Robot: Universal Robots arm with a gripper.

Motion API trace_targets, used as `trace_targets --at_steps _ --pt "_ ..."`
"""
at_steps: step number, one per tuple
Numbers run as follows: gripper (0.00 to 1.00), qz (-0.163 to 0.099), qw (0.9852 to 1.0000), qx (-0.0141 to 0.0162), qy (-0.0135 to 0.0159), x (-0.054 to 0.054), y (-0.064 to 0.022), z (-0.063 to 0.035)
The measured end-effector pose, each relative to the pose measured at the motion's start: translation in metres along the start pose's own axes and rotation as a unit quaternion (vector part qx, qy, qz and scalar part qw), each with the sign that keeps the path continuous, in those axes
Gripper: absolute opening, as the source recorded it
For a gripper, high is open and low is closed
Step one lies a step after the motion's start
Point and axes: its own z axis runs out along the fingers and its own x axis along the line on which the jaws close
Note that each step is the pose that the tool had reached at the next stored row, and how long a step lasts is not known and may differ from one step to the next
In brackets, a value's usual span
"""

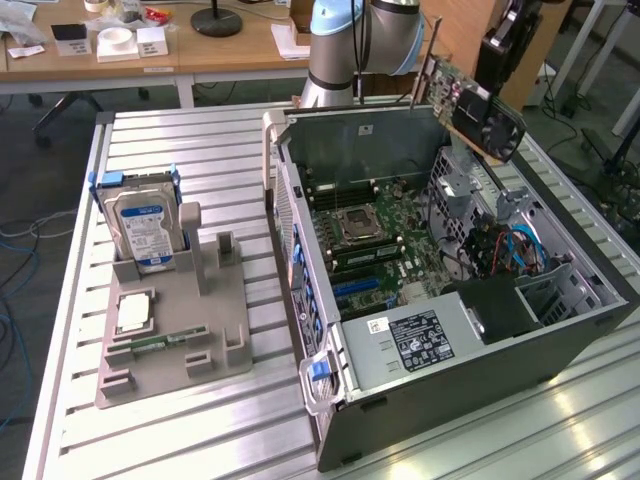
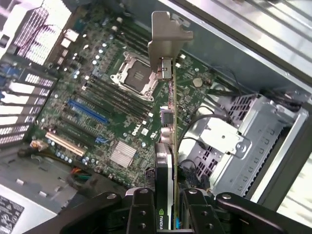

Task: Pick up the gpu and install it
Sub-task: 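Insert the gpu into the slot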

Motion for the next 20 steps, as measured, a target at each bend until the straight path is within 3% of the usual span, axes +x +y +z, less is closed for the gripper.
trace_targets --at_steps 5,10,15,20 --pt "0.27 -0.045 0.9990 -0.0011 0.0019 0.0000 0.0000 0.0003" --pt "0.27 -0.090 0.9959 -0.0021 0.0037 0.0000 0.0000 0.0006" --pt "0.27 -0.136 0.9907 -0.0031 0.0056 0.0000 -0.0001 0.0009" --pt "0.27 -0.180 0.9836 -0.0042 0.0074 0.0000 -0.0001 0.0013"
